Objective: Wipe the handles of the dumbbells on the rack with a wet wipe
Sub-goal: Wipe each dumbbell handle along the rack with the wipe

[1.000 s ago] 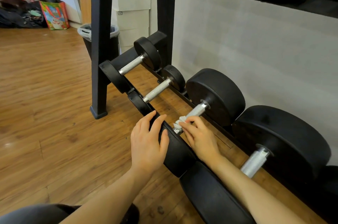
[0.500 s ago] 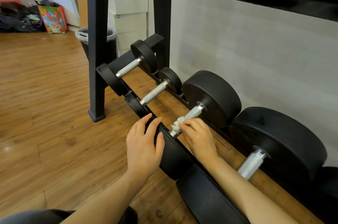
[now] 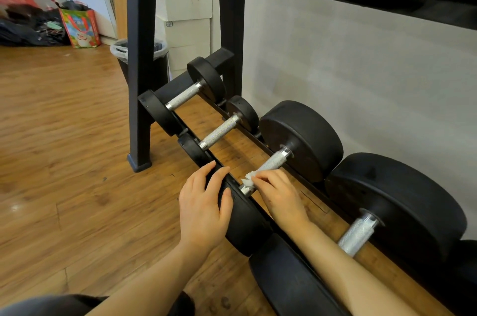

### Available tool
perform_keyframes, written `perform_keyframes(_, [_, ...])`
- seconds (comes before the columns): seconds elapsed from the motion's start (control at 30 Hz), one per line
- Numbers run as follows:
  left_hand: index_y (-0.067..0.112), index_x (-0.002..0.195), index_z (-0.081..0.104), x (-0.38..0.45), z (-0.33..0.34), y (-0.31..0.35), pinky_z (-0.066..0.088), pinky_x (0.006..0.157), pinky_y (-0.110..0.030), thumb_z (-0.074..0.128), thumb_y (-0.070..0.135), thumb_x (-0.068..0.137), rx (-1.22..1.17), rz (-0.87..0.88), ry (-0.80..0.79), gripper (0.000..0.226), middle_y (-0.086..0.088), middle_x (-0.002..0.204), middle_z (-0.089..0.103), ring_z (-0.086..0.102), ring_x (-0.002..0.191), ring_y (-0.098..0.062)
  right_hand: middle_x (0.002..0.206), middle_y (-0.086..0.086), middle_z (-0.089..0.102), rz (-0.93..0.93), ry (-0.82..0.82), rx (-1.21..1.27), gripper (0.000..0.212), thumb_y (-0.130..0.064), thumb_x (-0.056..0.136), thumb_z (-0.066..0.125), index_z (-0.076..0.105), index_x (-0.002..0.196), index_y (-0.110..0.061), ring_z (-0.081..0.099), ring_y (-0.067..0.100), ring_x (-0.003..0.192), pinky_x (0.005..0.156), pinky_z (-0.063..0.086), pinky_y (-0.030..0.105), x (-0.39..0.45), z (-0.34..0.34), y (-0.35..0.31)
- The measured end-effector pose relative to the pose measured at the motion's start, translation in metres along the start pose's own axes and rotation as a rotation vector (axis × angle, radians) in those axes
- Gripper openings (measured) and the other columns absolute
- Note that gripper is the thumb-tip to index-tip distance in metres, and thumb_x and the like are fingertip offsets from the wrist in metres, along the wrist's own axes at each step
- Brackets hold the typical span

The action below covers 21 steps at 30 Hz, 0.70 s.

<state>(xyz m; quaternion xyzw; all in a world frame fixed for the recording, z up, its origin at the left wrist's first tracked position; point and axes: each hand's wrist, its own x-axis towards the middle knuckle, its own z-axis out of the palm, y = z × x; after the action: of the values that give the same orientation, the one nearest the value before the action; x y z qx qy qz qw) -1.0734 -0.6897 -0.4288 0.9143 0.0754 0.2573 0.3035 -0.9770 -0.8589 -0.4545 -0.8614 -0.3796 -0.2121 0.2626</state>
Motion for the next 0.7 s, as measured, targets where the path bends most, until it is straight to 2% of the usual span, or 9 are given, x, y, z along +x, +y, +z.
perform_keyframes(0.1, [0.025, 0.134, 0.056, 0.0, 0.0, 0.0, 0.027, 0.108, -0.036, 0.036, 0.04, 0.094, 0.003, -0.002, 0.0, 0.048, 0.001, 0.143, 0.049, 0.041, 0.133, -0.017, 0.106, 0.006, 0.064, -0.062, 0.012, -0.015, 0.032, -0.005, 0.08, 0.074, 0.067, 0.111, -0.004, 0.059, 0.02, 0.097, 0.075, 0.057, 0.032, 0.002, 0.001, 0.003])
perform_keyframes(0.17, [0.025, 0.134, 0.056, 0.0, -0.001, 0.0, 0.027, 0.108, -0.037, 0.036, 0.041, 0.094, -0.001, -0.003, -0.003, 0.048, 0.001, 0.143, 0.049, 0.041, 0.133, -0.017, 0.103, 0.002, 0.065, 0.022, 0.096, 0.021, 0.022, -0.009, 0.083, 0.068, 0.07, 0.105, -0.006, 0.057, 0.014, 0.095, 0.078, 0.055, 0.026, 0.004, -0.001, 0.01])
perform_keyframes(0.27, [0.024, 0.135, 0.056, -0.001, -0.001, 0.0, 0.027, 0.108, -0.036, 0.035, 0.041, 0.094, -0.001, -0.002, 0.0, 0.048, 0.001, 0.143, 0.049, 0.041, 0.133, -0.017, 0.099, 0.0, 0.064, 0.135, 0.197, 0.032, 0.02, -0.007, 0.083, 0.069, 0.073, 0.102, -0.008, 0.054, 0.01, 0.092, 0.078, 0.05, 0.018, 0.006, -0.003, 0.015])
perform_keyframes(0.4, [0.025, 0.134, 0.056, 0.0, 0.0, 0.0, 0.027, 0.108, -0.037, 0.035, 0.04, 0.094, -0.004, -0.005, 0.004, 0.048, 0.0, 0.143, 0.049, 0.041, 0.133, -0.017, 0.101, -0.002, 0.064, 0.049, 0.117, 0.05, 0.022, -0.019, 0.088, 0.061, 0.072, 0.105, -0.011, 0.056, 0.012, 0.092, 0.078, 0.05, 0.018, 0.003, 0.001, 0.006])
perform_keyframes(0.57, [0.024, 0.134, 0.057, 0.0, -0.001, 0.001, 0.027, 0.108, -0.037, 0.035, 0.04, 0.094, -0.006, -0.005, 0.007, 0.049, 0.0, 0.142, 0.05, 0.041, 0.133, -0.018, 0.1, -0.002, 0.065, 0.168, 0.192, 0.002, 0.019, -0.011, 0.083, 0.07, 0.073, 0.102, -0.01, 0.044, -0.001, 0.096, 0.081, 0.04, 0.004, 0.004, 0.0, 0.012])
perform_keyframes(0.7, [0.024, 0.134, 0.056, -0.001, 0.0, 0.0, 0.026, 0.108, -0.036, 0.035, 0.04, 0.094, -0.002, -0.009, 0.003, 0.049, 0.0, 0.143, 0.049, 0.041, 0.133, -0.018, 0.1, -0.004, 0.064, 0.11, 0.165, 0.017, 0.019, -0.015, 0.086, 0.065, 0.073, 0.102, -0.011, 0.049, 0.003, 0.092, 0.081, 0.041, 0.007, 0.001, 0.002, 0.007])
